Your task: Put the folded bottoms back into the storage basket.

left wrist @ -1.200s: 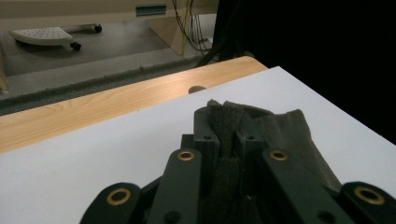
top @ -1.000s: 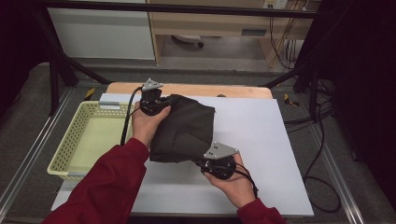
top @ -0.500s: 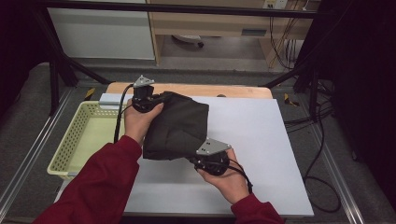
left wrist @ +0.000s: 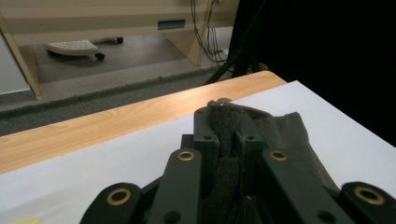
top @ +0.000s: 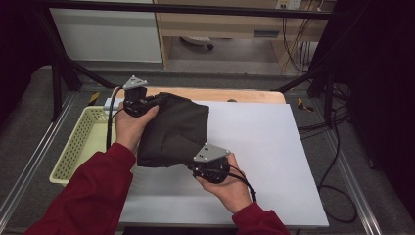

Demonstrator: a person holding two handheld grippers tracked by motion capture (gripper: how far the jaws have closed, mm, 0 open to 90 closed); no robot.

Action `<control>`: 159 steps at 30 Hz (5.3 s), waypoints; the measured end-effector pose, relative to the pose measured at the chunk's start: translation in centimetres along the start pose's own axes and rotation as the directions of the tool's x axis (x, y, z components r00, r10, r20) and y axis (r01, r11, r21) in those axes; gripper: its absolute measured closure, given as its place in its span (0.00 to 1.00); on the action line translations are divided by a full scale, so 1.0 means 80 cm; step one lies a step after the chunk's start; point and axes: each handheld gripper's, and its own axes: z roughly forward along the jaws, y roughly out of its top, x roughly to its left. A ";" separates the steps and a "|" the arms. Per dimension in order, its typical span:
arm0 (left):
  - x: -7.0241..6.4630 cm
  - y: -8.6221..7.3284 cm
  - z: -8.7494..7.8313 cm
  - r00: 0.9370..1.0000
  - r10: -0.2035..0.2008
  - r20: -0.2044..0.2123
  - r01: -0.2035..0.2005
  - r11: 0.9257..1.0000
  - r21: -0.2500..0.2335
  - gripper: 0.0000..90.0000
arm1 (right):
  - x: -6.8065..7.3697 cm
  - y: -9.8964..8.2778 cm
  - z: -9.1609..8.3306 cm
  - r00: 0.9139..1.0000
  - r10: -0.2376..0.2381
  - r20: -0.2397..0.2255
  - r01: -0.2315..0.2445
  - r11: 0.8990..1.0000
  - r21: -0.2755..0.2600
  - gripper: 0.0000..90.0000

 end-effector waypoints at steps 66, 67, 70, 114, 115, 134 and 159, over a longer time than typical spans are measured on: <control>0.130 0.030 -0.065 0.985 -0.098 -0.140 0.090 0.994 -0.064 0.92 | 0.017 0.111 0.104 0.997 -0.060 -0.057 0.058 0.998 -0.041 0.70; 0.134 0.030 -0.067 0.985 -0.094 -0.146 0.086 0.994 -0.061 0.92 | 0.017 0.113 0.105 0.996 -0.062 -0.057 0.060 0.997 -0.043 0.70; 0.138 0.033 -0.070 0.985 -0.085 -0.153 0.077 0.995 -0.056 0.92 | 0.017 0.116 0.111 0.997 -0.058 -0.060 0.054 0.997 -0.054 0.70; 0.206 -0.009 -0.131 0.959 -0.130 -0.251 0.125 0.992 -0.035 0.92 | 0.073 0.148 0.181 0.987 -0.087 -0.138 0.081 0.995 -0.051 0.70; 0.206 -0.010 -0.131 0.959 -0.129 -0.252 0.125 0.992 -0.034 0.92 | 0.073 0.148 0.181 0.986 -0.086 -0.140 0.080 0.996 -0.049 0.70; 0.216 -0.025 -0.137 0.957 -0.129 -0.259 0.130 0.991 -0.012 0.92 | 0.087 0.145 0.195 0.985 -0.077 -0.157 0.072 0.997 -0.036 0.70; 0.227 -0.043 -0.140 0.952 -0.126 -0.277 0.140 0.990 0.032 0.92 | 0.104 0.141 0.209 0.979 -0.079 -0.186 0.079 0.997 -0.006 0.69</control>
